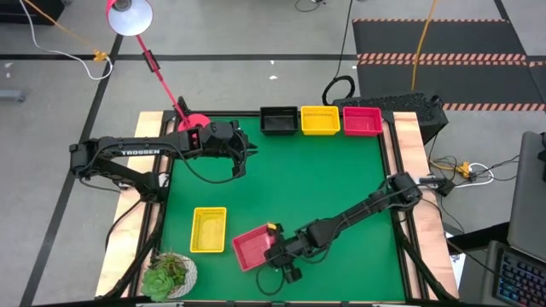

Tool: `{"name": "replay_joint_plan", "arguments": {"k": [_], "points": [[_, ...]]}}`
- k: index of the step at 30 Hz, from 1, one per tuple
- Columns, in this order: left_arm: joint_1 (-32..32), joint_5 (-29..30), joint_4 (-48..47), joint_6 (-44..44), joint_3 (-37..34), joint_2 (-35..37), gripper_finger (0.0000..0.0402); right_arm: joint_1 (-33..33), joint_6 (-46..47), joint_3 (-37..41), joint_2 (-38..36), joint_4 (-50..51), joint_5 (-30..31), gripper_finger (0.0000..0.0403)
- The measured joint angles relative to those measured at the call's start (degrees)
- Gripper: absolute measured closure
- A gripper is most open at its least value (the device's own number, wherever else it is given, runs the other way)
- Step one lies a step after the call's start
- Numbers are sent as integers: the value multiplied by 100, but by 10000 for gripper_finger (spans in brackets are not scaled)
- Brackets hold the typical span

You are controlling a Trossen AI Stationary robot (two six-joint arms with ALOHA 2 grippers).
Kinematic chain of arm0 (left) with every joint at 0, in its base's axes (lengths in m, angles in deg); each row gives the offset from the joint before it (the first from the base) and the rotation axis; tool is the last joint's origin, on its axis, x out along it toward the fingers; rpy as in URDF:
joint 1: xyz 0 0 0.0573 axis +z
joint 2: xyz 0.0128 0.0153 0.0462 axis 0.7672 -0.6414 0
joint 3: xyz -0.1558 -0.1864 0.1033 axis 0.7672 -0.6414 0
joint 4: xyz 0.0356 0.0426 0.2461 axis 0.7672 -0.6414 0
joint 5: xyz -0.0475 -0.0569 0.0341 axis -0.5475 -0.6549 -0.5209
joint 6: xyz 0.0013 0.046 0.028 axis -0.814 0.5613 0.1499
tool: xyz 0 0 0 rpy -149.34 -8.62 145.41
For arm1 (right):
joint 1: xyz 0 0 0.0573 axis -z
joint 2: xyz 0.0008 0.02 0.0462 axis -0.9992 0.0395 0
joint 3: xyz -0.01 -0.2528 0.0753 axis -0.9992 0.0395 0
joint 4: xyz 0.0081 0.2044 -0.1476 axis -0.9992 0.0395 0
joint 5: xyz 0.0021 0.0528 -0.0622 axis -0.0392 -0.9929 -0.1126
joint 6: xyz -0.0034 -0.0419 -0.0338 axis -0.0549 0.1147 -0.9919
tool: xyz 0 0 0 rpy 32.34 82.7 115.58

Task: Stack baskets by color
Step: Stack the bottom red bin on the top red bins

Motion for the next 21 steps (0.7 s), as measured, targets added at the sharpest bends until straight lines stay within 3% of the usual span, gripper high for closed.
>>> {"name": "replay_joint_plan", "arguments": {"k": [4,14,21], "points": [[0,1,0,0,0,0,328,0,167,0,-458,831,189,397],[-15,-15,17,-155,2,0,328,-181,357,4,-1889,3130,1717,398],[-195,-36,10,-55,2,0,328,-25,555,209,-3080,3981,2577,396]]}}
